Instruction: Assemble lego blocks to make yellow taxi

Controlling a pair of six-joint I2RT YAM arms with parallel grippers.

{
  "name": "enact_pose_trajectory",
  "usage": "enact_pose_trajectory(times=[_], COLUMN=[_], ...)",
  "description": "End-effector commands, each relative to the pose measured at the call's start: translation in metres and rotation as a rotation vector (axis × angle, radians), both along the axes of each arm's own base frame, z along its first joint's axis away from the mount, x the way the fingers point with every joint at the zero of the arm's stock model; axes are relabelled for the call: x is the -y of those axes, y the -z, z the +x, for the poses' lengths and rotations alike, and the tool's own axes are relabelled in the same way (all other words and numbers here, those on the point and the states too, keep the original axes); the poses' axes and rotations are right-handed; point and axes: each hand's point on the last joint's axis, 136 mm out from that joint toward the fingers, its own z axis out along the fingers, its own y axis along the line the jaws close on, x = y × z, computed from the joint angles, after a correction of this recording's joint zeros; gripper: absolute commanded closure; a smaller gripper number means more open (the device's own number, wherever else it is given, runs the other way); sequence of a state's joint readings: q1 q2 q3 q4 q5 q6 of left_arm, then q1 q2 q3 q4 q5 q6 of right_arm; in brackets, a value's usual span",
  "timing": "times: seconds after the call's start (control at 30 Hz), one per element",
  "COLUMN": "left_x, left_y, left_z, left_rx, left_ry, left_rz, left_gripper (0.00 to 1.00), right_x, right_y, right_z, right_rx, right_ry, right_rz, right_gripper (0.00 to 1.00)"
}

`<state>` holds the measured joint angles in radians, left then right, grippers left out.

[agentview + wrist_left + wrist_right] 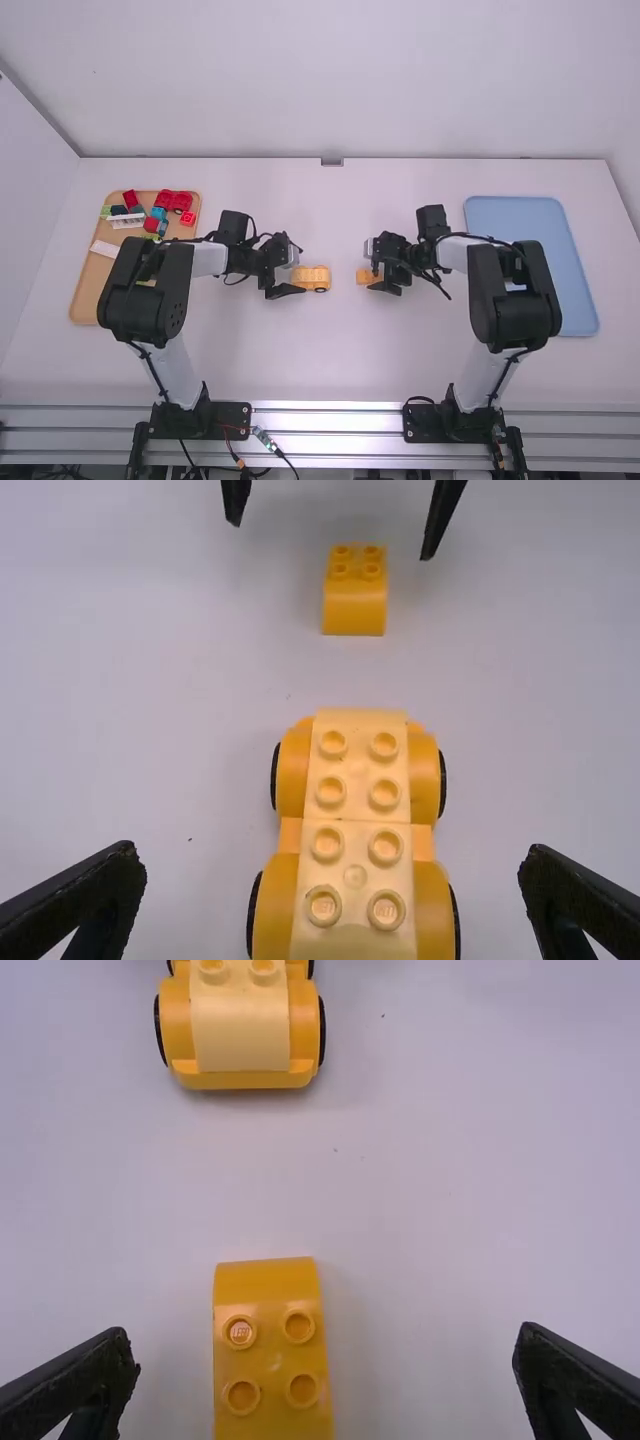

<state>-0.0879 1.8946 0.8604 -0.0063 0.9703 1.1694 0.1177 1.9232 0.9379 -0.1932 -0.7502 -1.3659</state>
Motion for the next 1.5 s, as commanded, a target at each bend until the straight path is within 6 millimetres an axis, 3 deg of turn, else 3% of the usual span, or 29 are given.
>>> enact_pose_trajectory(times=[0.0,0.13,0.37,0.6,0.87,0.93,1.23,1.47], left_x=[0.003,0.003,0.003,0.003,0.003,0.003,0.003,0.003], left_y=[-0.005,-0.005,-0.005,-0.005,-0.005,-0.005,-0.004,-0.004], left_z=[0.000,0.000,0.000,-0.001,-0.001,-0.001,0.000,-0.001], left_rx=[-0.009,-0.010,-0.013,-0.020,-0.020,-0.020,-0.031,-0.036], left_ry=[0.014,0.014,0.011,0.011,0.010,0.010,0.001,0.001], left_rz=[-0.040,-0.040,-0.042,-0.042,-0.041,-0.042,-0.041,-0.040], left_gripper=[0.01,0.01,0.01,0.01,0.01,0.01,0.01,0.01], right_x=[-0.001,-0.001,0.001,0.004,0.005,0.005,0.003,0.001], right_y=[0.016,0.022,0.010,0.027,0.034,0.033,0.030,0.028], right_z=[-0.002,-0.002,-0.010,0.001,-0.007,-0.005,-0.004,-0.003], right_rx=[-0.054,-0.117,-0.140,-0.115,-0.115,-0.115,-0.110,-0.110], right_ry=[0.005,-0.011,-0.114,-0.013,-0.011,-0.005,-0.012,-0.014], right_rz=[0.005,-0.004,-0.030,-0.055,-0.053,-0.048,-0.032,-0.026], right_gripper=[0.01,0.01,0.00,0.06,0.26,0.36,0.41,0.53])
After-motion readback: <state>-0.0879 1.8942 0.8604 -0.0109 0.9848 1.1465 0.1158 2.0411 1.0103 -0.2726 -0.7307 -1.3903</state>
